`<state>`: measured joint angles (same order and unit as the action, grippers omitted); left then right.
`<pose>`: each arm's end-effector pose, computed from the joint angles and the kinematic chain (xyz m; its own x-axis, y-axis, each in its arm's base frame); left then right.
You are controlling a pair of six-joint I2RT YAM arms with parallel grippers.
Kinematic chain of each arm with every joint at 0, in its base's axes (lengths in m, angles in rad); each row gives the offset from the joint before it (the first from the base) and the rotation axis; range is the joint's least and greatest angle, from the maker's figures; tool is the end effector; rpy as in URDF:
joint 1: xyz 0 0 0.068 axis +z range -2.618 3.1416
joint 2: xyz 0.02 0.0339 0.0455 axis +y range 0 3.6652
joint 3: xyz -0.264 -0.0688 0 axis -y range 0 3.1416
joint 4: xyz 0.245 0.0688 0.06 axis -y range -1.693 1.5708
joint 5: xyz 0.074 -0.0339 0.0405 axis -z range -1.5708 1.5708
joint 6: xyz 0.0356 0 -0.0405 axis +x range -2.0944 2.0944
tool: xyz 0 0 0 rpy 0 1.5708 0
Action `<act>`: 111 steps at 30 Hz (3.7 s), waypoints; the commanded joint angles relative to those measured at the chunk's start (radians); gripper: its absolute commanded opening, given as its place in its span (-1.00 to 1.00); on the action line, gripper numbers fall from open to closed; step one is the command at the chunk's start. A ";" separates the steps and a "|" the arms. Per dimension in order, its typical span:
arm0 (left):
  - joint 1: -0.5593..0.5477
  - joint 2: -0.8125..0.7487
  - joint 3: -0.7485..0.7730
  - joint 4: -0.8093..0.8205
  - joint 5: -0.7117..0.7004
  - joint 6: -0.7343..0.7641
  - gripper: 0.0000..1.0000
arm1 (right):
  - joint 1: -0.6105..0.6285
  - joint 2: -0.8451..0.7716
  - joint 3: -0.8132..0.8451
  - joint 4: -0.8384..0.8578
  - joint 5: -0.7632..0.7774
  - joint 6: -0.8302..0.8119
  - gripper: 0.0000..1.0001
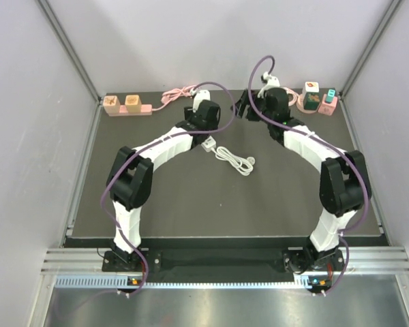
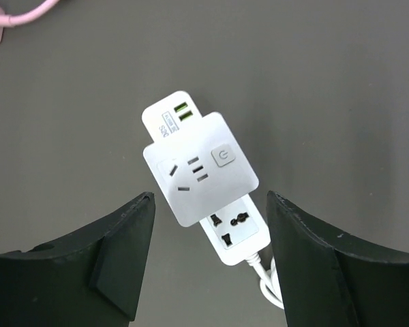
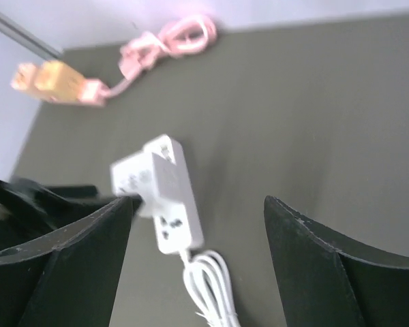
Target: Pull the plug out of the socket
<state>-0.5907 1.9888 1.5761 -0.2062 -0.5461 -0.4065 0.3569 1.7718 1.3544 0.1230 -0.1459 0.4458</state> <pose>0.3929 -0.2412 0.2509 -0.4918 -0.0770 -0.8673 -0.0761 0.9961 -0.0453 0.3969 0.1535 0.2960 -0.4506 0.2873 -0.8453 -0.3123 0.8363 0.4507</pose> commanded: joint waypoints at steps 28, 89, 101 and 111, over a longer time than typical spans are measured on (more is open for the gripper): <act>0.022 0.163 0.058 0.071 -0.052 -0.061 0.67 | -0.018 0.218 -0.055 0.153 -0.116 0.016 0.51; 0.163 -0.145 -0.459 0.792 0.393 -0.061 -1.00 | 0.116 0.483 0.193 0.130 -0.465 0.091 0.14; 0.163 -0.154 -0.469 0.803 0.408 -0.063 -1.00 | 0.122 0.541 0.244 0.118 -0.425 0.154 -0.14; 0.163 -0.220 -0.585 0.956 0.400 -0.066 -1.00 | 0.122 0.572 0.267 0.046 -0.320 0.221 -1.00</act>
<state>-0.4229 1.8782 1.0004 0.5449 -0.1787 -0.4538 0.4721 2.3184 1.5940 0.1780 -0.5640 0.6415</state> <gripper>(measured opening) 0.716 0.243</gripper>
